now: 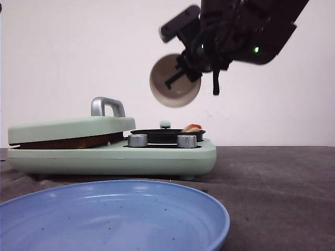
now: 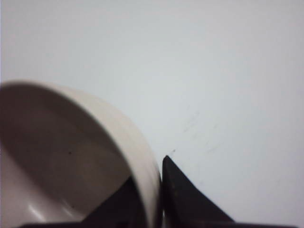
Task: Make breakfast with bread and shrimp
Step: 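Tilt the bowl with the right gripper to pour shrimp into the pan, then carry the empty bowl back and lower it onto the table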
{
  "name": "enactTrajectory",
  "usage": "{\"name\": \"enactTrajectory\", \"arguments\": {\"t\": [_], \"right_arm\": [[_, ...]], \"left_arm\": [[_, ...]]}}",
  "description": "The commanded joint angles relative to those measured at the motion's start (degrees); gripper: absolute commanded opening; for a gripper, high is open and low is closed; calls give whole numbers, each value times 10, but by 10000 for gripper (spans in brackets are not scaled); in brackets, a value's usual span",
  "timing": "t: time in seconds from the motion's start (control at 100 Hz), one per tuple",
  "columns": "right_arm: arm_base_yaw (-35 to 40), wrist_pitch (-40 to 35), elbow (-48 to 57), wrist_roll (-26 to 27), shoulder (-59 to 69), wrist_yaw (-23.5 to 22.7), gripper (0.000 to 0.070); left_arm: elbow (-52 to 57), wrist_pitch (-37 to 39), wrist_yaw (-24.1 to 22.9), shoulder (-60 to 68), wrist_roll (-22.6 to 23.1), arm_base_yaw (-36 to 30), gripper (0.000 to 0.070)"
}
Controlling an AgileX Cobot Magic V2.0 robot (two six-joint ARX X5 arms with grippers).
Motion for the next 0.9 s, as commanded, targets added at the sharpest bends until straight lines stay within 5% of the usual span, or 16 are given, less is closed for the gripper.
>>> {"name": "enactTrajectory", "arguments": {"t": [0.0,0.41,0.67,0.89], "right_arm": [[5,13,8,14,11,-1,0],[6,39,9,56,-19,62,1],[-6,-199,11,216,-123,61,2],[-31,-417,14,296,-233,14,1]], "left_arm": [[5,7,1,2,7,-1,432],[5,5,1,2,7,-1,432],[5,-7,1,2,3,-1,432],[5,-12,1,2,2,-1,432]]}}
